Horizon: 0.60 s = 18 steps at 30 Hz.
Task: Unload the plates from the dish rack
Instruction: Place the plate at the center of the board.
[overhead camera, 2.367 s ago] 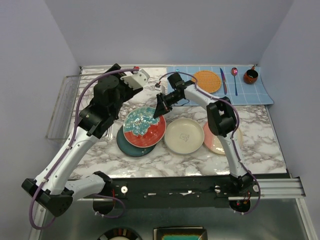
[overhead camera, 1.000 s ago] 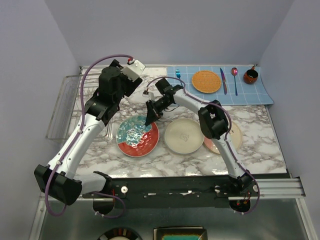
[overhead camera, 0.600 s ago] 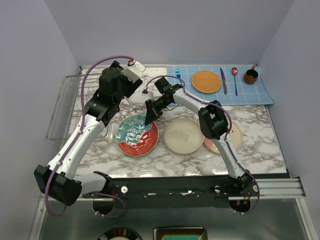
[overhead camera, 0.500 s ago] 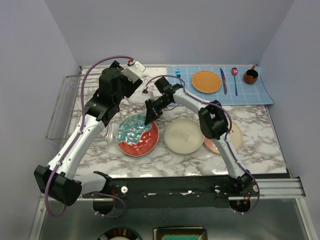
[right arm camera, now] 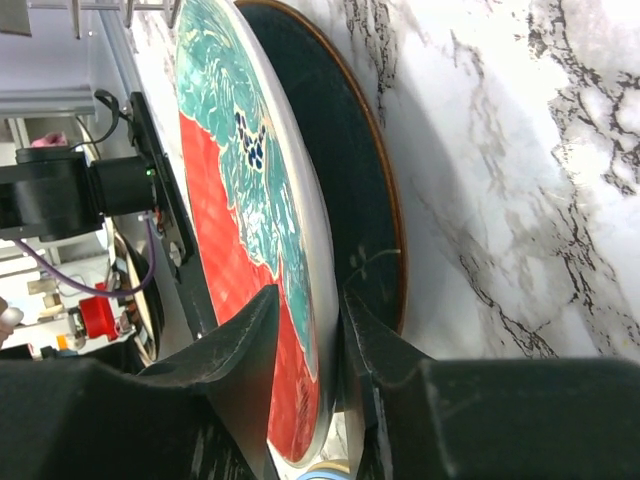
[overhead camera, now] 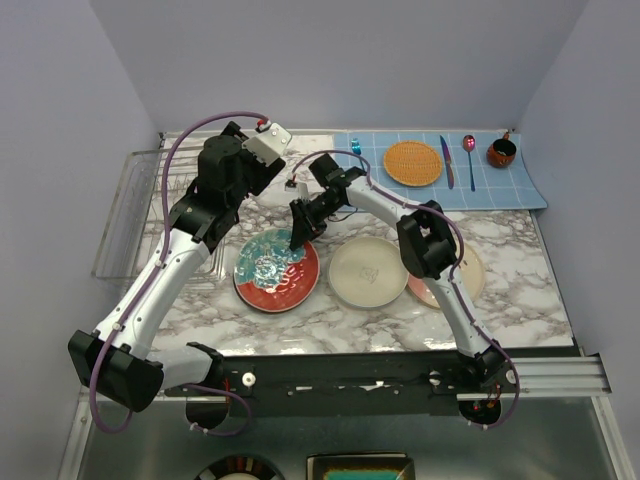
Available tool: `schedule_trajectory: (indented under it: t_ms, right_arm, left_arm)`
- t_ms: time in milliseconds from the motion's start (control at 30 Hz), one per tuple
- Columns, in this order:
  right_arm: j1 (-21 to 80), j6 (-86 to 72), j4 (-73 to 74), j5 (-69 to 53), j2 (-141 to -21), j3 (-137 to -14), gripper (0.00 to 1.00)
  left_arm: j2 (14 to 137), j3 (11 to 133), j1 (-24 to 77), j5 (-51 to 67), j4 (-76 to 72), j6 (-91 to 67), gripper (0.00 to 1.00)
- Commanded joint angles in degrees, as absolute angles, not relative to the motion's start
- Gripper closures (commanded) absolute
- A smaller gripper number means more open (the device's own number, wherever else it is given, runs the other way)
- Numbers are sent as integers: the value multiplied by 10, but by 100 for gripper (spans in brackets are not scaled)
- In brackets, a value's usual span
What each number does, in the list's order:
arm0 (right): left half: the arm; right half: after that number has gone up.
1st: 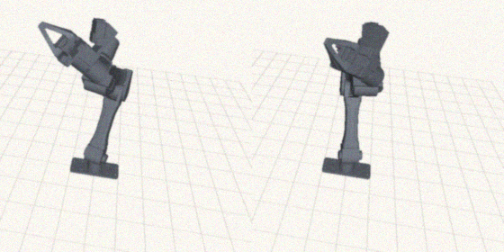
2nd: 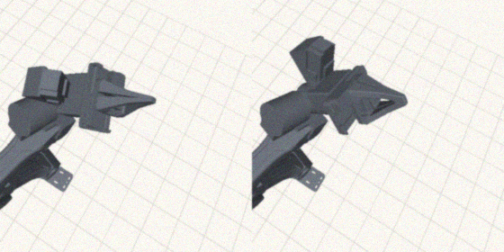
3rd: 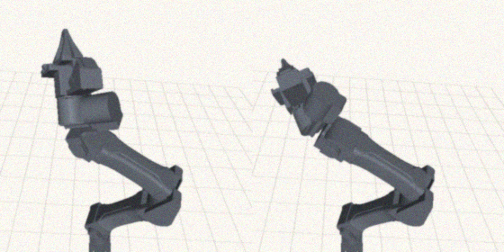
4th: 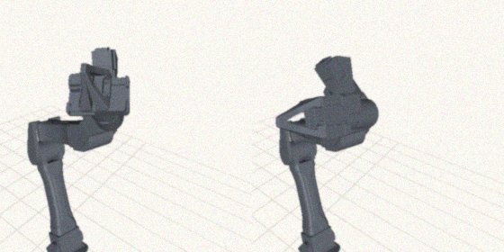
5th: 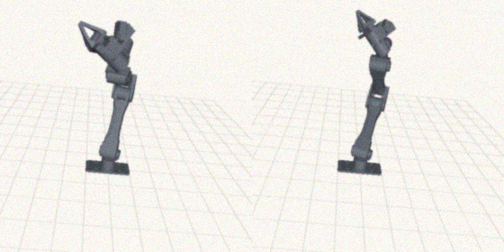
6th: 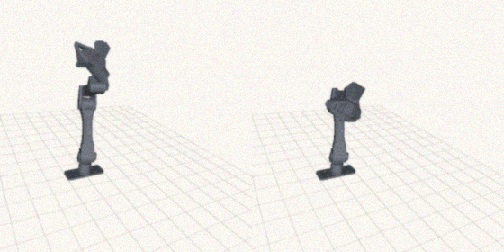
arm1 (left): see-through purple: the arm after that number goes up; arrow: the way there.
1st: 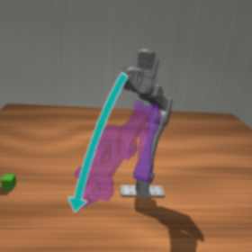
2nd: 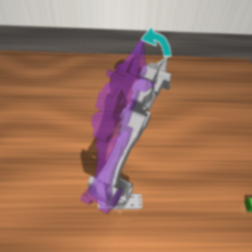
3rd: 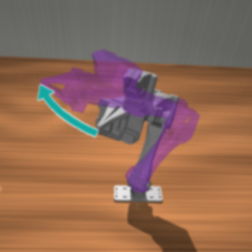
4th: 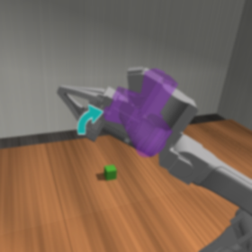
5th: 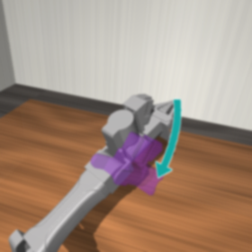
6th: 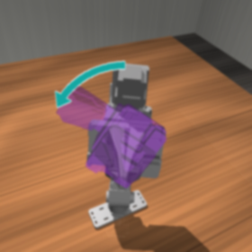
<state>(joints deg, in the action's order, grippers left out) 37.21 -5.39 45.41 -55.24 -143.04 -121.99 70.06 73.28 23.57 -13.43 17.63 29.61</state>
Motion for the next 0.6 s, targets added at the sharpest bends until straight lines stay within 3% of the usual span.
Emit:
schedule_trajectory:
  t_ms: [0, 567]
  right_arm:
    - [382, -46, 468, -542, -1432, -1247, 62]
    - [403, -26, 490, -441, -1424, -1264, 61]
  left_arm:
    - [687, 735, 232, -118, 168, 298, 15]
    - [688, 729, 232, -114, 167, 298, 16]
